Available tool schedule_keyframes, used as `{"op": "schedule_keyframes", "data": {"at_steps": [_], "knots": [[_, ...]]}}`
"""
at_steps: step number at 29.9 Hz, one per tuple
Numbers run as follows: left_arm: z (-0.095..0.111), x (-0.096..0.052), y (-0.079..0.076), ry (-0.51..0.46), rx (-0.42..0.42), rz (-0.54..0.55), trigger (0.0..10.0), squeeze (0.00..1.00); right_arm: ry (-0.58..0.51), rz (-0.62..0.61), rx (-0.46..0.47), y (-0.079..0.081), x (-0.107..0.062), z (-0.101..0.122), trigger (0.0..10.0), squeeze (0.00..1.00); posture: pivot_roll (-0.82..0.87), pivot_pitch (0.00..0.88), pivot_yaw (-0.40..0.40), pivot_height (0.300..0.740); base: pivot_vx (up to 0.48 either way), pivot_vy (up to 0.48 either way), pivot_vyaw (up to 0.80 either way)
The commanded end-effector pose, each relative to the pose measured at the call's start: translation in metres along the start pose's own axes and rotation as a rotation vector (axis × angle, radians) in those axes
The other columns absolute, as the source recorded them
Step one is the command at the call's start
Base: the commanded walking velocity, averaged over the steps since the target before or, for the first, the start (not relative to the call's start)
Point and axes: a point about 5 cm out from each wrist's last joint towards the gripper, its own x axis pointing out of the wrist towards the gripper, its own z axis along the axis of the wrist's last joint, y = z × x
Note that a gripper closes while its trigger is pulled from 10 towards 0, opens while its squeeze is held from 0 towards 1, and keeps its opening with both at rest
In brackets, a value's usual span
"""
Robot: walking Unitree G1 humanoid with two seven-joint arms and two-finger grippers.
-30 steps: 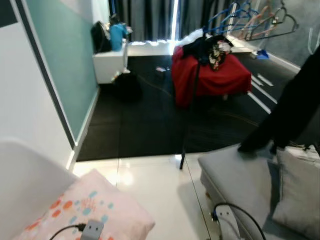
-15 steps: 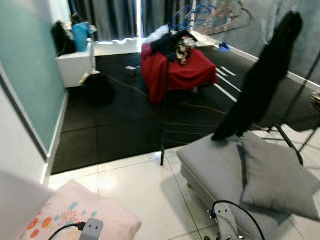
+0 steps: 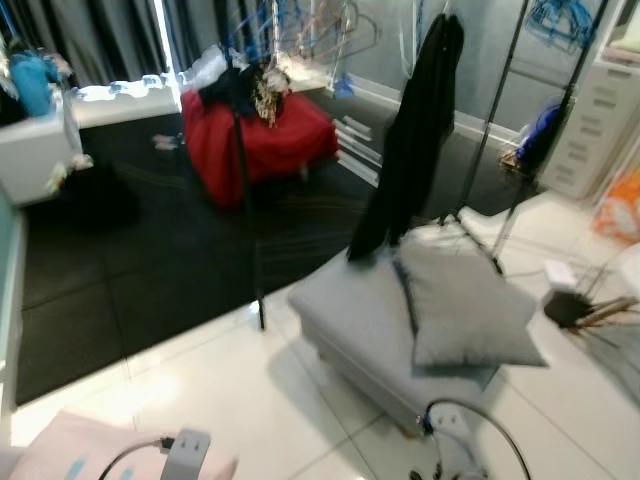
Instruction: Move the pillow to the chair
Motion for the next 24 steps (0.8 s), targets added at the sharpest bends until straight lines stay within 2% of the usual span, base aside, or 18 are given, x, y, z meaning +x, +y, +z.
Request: {"op": "schedule_keyframes", "data": {"at_steps": [1, 6, 24], "knots": [[-0.0106, -0.0020, 0.0037, 0.027, -0.008, 0.006, 10.0, 0.00, -0.017, 0.005, 0.000, 0.0031, 0.0005, 0.0034, 10.0, 0.00, -0.21, 0.034, 0.033, 0.740, 0.000, 0.000, 0.00], [-0.0118, -0.0020, 0.0039, 0.042, -0.013, 0.001, 10.0, 0.00, -0.024, 0.007, 0.012, 0.0035, 0.0005, 0.0038, 10.0, 0.00, -0.21, 0.035, 0.035, 0.740, 0.000, -0.191, 0.00], [-0.0128, -0.0021, 0.0026, 0.043, -0.022, -0.020, 10.0, 0.00, -0.027, 0.004, 0.016, 0.0036, 0.0005, 0.0032, 10.0, 0.00, -0.21, 0.023, 0.035, 0.740, 0.000, -0.462, 0.00]]}}
